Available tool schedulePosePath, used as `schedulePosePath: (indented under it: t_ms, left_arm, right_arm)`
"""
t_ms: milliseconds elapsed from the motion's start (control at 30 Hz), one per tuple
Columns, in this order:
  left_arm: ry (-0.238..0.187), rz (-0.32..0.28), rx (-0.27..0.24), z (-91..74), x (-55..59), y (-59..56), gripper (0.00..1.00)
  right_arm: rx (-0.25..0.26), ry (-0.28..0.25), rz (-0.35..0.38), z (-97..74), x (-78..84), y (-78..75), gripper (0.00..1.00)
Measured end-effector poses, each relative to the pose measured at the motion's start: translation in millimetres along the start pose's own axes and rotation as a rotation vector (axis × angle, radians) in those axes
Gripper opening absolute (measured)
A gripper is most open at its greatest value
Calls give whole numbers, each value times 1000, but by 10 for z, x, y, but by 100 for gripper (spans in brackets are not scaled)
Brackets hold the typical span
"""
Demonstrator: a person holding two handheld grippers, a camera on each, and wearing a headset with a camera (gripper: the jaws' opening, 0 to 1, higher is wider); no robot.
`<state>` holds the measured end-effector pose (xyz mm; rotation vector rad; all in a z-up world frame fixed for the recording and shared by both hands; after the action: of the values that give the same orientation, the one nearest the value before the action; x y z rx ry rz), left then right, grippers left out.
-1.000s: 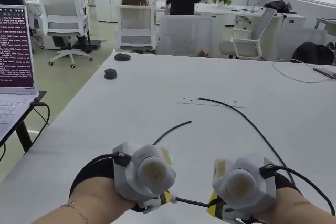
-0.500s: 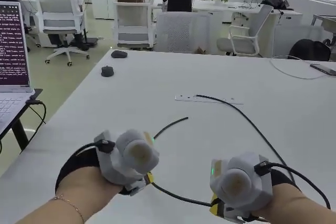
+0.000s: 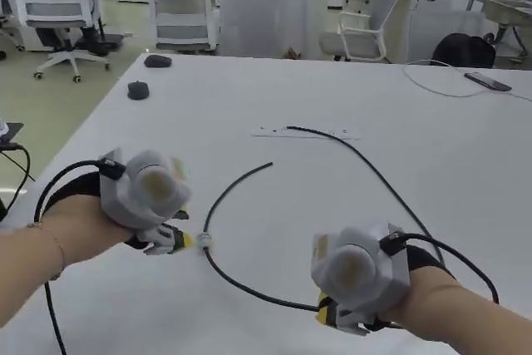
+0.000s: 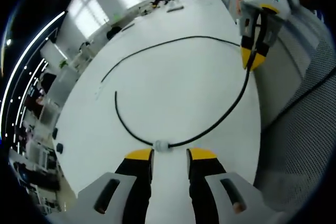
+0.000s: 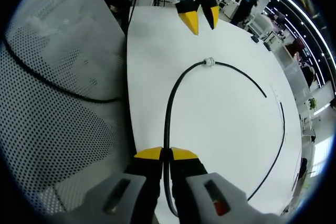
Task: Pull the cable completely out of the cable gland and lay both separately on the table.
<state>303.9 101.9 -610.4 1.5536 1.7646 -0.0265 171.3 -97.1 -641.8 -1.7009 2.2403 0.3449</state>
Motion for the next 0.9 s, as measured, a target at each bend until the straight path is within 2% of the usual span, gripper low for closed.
schedulePosePath:
  t_ms: [67, 100, 133, 167, 200, 233, 267, 367, 533, 667, 700, 733, 800, 833, 867, 900]
  left_arm:
    - [29, 93, 37, 160, 40, 3, 30]
    - [22, 128, 80, 255, 51, -16, 34]
    - [-22, 124, 114, 323, 42, -39, 38]
    - [-29, 109, 135, 383, 51, -43, 41]
    - [9, 121, 145, 460, 86, -19, 42]
    - [23, 150, 165, 503, 98, -17, 42]
    - [5, 176, 190, 560, 79, -37, 43]
    - [28, 224, 225, 694, 90, -43, 41]
    - [33, 241, 249, 884, 77, -18, 39]
    - [47, 240, 284, 960, 66, -68, 37]
    - [16, 233, 310, 963, 29, -75, 35]
    - [30, 236, 290, 966, 32, -50, 34]
    - [28, 211, 332, 963, 22, -62, 32]
    - [34, 199, 386, 947, 40, -111, 28]
    - [23, 215, 416, 957, 54, -111, 24]
    - [-4, 259, 387, 972, 46, -81, 24]
  right_arm:
    - [-8, 21, 18, 17, 37, -1, 3]
    - [-7, 27, 21, 19, 45, -1, 3]
    - [-10, 43, 28, 24, 72, -5, 3]
    - [-13, 49, 35, 28, 90, -7, 3]
    - [-20, 55, 48, 36, 114, -5, 3]
    - [-25, 62, 57, 43, 129, -7, 3]
    - [-27, 77, 58, 55, 148, -6, 3]
    - [-40, 106, 77, 76, 189, 9, 3]
    - [-49, 130, 119, 80, 256, 1, 3]
    - [-52, 129, 132, 78, 270, 10, 3]
    - [-52, 128, 135, 78, 271, 13, 3]
    - [-54, 129, 139, 80, 277, 16, 3]
    - [-56, 132, 142, 84, 288, 18, 3]
    - [-57, 136, 146, 84, 294, 20, 3]
    - [-57, 138, 151, 82, 299, 19, 3]
    - [-57, 141, 157, 81, 306, 16, 3]
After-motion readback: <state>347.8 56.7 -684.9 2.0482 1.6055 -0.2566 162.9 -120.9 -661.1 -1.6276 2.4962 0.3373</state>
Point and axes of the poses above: the centre of the closed fingertips' face, and the gripper's own axes: z roughly forward along the fingers, y roughly to its left, x roughly out of its underside, the point moved 8 cm from there along -z, roughly backward along the fingers, and after that the axes turned 11 degrees about -x, right-handed, at the moved point
